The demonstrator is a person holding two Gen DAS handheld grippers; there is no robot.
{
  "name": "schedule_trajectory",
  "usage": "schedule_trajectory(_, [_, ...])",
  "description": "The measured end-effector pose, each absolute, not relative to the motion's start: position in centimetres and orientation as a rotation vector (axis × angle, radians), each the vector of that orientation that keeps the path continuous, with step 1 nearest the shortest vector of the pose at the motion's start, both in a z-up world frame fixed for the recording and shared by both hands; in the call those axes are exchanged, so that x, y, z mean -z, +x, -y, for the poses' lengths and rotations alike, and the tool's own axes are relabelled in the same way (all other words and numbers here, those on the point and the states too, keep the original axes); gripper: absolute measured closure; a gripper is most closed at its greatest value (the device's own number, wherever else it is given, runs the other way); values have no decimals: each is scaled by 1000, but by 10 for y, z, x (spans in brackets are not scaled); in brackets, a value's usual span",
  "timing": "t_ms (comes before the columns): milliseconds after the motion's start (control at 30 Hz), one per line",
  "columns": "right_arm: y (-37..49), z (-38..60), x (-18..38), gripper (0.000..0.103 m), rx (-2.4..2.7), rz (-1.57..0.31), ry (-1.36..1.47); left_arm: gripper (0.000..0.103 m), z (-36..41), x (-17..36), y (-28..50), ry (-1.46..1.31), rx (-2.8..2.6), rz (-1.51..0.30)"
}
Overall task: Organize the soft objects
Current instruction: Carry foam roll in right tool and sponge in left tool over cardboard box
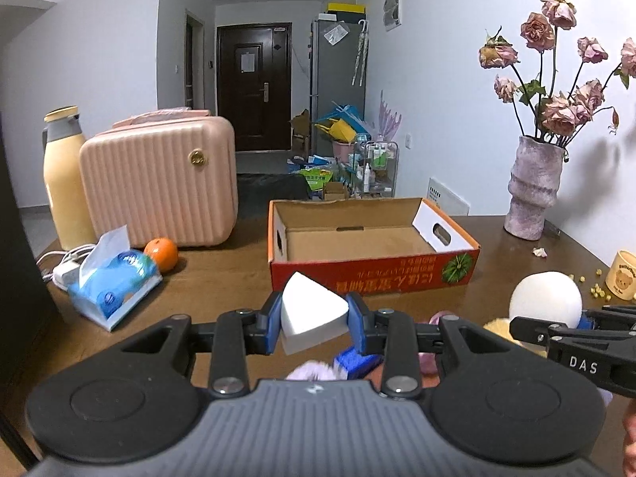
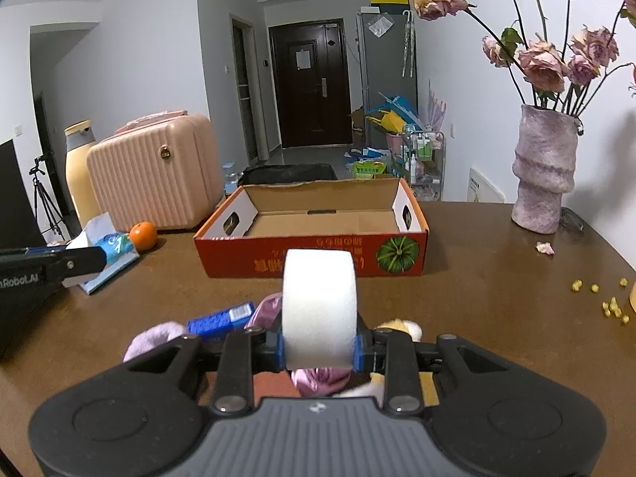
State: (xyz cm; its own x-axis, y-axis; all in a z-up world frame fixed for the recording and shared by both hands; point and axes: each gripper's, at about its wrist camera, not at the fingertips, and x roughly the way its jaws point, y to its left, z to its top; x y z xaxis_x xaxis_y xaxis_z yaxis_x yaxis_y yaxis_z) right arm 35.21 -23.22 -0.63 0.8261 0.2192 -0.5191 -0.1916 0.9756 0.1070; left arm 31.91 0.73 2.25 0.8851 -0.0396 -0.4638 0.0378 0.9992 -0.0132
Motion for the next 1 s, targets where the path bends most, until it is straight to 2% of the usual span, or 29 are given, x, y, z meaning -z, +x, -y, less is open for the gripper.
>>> schedule_trajectory(1000, [521, 220, -24, 74, -232, -538, 29, 69, 25, -61, 478, -37, 36, -482])
